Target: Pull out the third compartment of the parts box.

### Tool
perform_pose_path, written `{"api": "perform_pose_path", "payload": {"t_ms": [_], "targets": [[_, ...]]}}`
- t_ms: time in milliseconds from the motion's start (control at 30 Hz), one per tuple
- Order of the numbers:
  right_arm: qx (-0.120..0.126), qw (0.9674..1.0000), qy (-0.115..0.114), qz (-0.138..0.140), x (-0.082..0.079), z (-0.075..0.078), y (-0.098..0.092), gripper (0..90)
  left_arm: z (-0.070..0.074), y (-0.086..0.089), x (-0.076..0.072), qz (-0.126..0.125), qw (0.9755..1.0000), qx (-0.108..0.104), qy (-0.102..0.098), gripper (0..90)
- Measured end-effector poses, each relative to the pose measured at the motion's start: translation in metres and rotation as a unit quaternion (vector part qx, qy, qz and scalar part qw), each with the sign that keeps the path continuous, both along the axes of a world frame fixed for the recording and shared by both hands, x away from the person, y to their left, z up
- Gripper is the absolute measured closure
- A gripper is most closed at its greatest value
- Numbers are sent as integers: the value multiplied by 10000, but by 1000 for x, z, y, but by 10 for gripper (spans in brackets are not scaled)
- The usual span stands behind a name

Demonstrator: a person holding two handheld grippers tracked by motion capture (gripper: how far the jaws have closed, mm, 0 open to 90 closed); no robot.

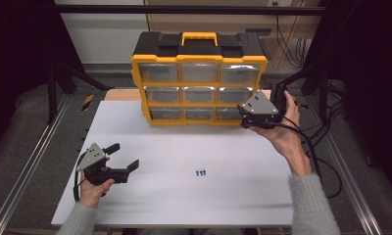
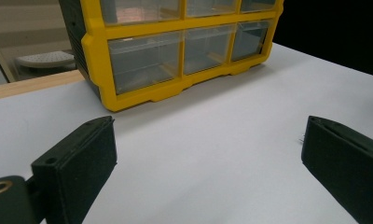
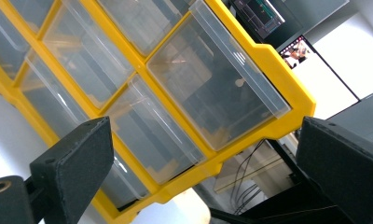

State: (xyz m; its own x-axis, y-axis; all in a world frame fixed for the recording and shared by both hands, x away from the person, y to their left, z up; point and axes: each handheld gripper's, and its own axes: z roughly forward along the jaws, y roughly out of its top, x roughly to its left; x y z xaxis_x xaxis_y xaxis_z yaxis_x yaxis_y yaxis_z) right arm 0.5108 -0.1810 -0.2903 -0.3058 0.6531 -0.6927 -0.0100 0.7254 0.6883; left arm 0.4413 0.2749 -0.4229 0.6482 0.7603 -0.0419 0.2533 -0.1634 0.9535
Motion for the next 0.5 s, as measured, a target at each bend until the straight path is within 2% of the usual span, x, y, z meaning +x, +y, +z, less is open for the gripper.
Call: {"api": "perform_pose_path", "payload": {"t_ms": [233,500], "targets": [[-330,9993,-188,20,9,1,2,45,0,0,0,1,10000,-25,-6,26],[-726,9963,-448,59,18,0,8,47,0,0,0,3,10000,-26,-11,26]]}}
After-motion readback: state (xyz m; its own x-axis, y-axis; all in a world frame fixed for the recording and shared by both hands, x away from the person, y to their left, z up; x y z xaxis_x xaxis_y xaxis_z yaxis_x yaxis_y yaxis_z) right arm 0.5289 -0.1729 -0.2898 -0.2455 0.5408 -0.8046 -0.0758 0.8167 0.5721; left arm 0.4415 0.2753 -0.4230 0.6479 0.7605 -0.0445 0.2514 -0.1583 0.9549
